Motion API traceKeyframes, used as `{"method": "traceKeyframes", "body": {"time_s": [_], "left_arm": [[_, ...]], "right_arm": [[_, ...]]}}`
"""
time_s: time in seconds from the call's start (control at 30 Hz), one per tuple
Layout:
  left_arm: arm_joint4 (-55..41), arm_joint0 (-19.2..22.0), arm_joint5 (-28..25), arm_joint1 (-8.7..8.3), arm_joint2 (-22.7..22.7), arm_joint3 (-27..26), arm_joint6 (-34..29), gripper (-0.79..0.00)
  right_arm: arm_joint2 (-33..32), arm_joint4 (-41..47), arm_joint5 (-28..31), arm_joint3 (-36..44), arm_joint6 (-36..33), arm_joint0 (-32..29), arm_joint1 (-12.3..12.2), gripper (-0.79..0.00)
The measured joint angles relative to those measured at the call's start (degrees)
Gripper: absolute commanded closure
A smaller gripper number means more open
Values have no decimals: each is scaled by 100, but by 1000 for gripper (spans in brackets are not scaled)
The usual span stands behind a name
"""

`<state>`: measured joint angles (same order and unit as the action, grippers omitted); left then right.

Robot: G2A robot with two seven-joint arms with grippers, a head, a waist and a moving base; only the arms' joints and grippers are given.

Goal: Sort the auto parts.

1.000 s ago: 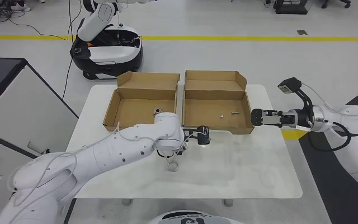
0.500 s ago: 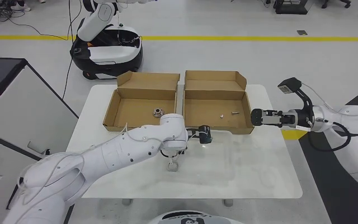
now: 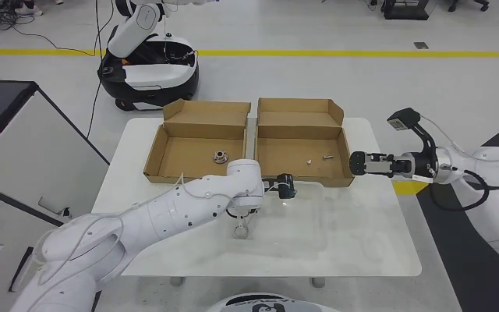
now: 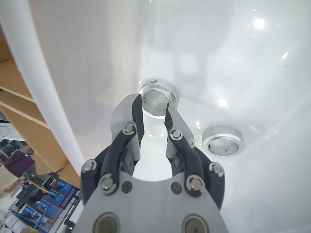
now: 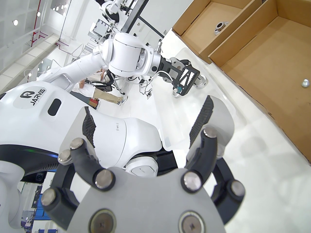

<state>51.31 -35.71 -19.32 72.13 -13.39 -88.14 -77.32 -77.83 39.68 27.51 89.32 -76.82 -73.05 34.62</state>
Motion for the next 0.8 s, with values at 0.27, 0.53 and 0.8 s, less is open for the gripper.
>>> {"method": "traceKeyframes", "body": {"time_s": [0.27, 0.53, 0.8], "left_arm": [[-52, -67, -181, 75, -53, 101, -70, -283], [-267, -105, -377, 123, -138, 106, -210, -357], [-561, -142, -505, 134, -149, 82, -262, -493]], "right_arm": [[0, 0, 0, 0, 0, 0, 0, -785], [0, 0, 0, 0, 0, 0, 0, -785], [0, 0, 0, 0, 0, 0, 0, -785]]}}
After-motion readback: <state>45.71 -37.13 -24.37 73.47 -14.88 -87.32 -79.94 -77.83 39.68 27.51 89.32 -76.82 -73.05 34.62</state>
